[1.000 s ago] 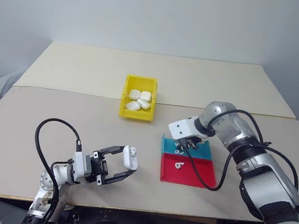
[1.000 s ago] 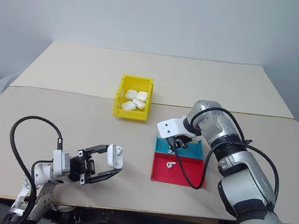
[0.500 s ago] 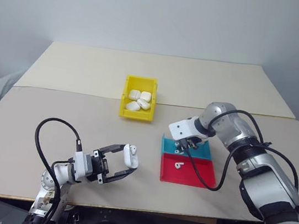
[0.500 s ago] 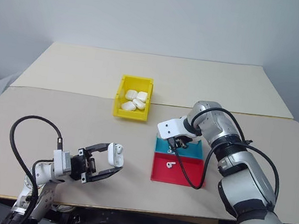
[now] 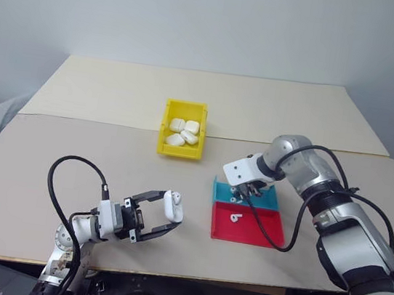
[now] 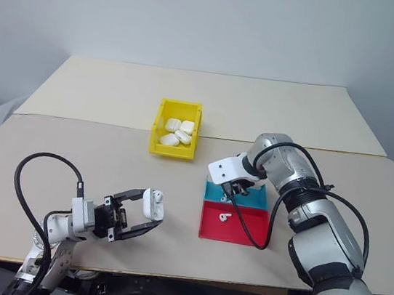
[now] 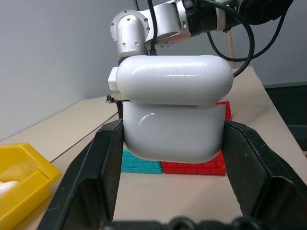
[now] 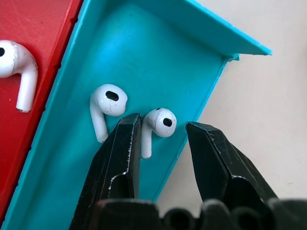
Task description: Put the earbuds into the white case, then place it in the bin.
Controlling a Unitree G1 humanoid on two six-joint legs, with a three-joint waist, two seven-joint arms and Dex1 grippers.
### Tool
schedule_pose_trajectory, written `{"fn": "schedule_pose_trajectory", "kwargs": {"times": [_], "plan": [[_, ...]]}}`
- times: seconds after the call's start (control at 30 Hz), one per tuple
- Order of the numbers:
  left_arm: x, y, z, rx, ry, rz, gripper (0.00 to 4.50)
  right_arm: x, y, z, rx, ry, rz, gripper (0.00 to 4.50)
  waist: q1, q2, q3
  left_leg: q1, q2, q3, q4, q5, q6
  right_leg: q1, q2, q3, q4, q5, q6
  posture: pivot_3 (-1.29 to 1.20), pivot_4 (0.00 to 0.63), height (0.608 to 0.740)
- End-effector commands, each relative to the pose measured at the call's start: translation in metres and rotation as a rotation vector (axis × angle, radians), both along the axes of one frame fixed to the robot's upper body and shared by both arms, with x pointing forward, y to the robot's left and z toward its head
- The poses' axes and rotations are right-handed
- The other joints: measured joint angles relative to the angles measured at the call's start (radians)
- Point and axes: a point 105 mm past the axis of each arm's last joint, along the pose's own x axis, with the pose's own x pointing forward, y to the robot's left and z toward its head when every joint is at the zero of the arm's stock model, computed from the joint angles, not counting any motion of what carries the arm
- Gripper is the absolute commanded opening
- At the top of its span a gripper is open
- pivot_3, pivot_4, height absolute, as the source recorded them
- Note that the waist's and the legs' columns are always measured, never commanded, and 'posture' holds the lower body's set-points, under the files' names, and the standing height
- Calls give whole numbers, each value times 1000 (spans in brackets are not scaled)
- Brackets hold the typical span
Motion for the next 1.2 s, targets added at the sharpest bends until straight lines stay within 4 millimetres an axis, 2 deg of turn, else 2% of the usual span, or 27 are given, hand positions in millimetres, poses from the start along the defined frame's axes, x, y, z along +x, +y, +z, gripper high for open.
{"fn": "schedule_pose_trajectory", "kwargs": {"times": [0.03,0.13,0.6,0.77,0.87,0.93,1.0,1.07,1.2], "plan": [[-1,0,5,1,-29,2,2799,-3,-8,-6,-32,18,0,1721,0,0,0,0,0,0,0,0,0,0,0,0,0,0,0,0,150,740],[-1,0,5,0,-28,1,2799,-5,-10,-7,-51,24,23,982,0,0,0,0,0,0,0,0,0,0,0,0,0,0,0,0,150,740],[-1,0,5,2,-28,2,2799,-6,-9,-10,-47,22,20,982,0,0,0,0,0,0,0,0,0,0,0,0,0,0,0,0,150,740],[-1,-1,8,-7,-32,-2,2799,-8,-4,-1,21,22,16,982,0,0,0,0,0,0,0,0,0,0,0,0,0,0,0,0,150,740],[1,-3,14,-33,-46,-11,2799,-8,0,20,115,-23,-9,982,1,0,0,0,0,0,0,0,0,0,0,0,0,0,0,0,150,740],[2,-5,23,-58,-55,-15,2799,-9,3,43,225,-61,-46,982,2,0,0,-1,0,0,0,0,0,-1,0,0,0,0,0,0,150,740],[5,-11,35,-89,-76,-31,2799,-15,3,74,386,-103,-104,982,2,0,0,-2,0,0,0,0,0,-2,0,0,0,0,0,0,150,740],[8,-19,48,-122,-89,-48,2799,-28,-1,105,562,-132,-157,982,11,0,0,-4,0,-1,0,0,0,-2,0,-1,0,0,0,0,150,740],[12,-33,66,-147,-56,-68,2799,-60,-15,139,802,-145,-236,982,26,0,0,-3,0,-2,1,0,0,-1,0,-2,-2,0,0,0,150,740]]}}
